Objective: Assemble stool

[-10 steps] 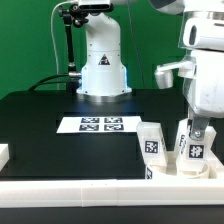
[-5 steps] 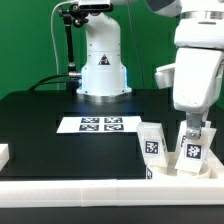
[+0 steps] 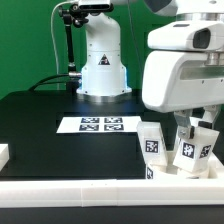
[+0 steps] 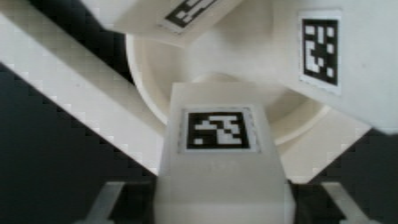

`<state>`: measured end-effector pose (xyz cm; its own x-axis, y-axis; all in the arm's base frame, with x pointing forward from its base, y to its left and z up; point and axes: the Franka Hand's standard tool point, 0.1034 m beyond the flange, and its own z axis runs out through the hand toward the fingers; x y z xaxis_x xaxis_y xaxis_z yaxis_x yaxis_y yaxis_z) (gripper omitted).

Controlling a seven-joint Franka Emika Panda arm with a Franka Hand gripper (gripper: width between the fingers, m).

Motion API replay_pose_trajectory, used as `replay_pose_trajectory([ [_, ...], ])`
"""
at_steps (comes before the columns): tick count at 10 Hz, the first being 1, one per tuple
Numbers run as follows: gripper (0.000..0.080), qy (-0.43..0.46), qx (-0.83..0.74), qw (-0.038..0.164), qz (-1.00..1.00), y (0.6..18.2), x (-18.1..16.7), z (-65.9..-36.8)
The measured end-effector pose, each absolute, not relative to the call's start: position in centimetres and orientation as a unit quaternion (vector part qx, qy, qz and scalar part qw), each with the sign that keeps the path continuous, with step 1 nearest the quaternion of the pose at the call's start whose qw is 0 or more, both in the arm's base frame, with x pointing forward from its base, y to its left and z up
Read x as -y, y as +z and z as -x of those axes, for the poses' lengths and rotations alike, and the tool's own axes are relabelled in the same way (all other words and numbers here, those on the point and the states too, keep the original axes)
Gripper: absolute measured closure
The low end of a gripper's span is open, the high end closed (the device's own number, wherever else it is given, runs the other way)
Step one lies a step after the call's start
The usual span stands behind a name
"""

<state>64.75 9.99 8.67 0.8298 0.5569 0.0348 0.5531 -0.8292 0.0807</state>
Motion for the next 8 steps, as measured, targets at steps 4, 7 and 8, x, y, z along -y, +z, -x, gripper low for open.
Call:
replay_pose_trajectory([
  [4,0.0459,0.04,-0.141,0.015,-0.989,8.61,-10.37,-64.87],
  [7,0.0459,0.04,-0.05,0.008,-0.998,8.6,-10.48,-64.84],
  [8,0.0459,0.041,-0.035,0.008,-0.999,8.6,-10.48,-64.84],
])
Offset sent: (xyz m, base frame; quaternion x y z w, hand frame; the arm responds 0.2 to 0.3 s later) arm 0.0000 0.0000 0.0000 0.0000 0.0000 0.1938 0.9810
